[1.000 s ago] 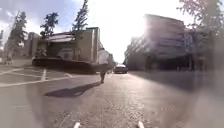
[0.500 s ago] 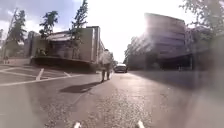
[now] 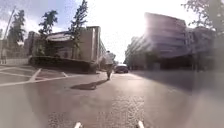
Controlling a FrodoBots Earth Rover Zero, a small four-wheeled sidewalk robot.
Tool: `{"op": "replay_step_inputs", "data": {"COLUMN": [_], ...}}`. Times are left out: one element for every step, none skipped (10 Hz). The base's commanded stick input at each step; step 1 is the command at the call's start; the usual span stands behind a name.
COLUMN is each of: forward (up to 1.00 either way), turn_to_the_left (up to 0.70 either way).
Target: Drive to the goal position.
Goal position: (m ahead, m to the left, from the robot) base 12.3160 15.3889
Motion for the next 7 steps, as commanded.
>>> {"op": "replay_step_inputs", "data": {"forward": [0.70,0.70,0.70,0.70,0.70,0.70,0.70], "turn_to_the_left": [0.00,0.00,0.00,0.00,0.14,0.14,0.14]}}
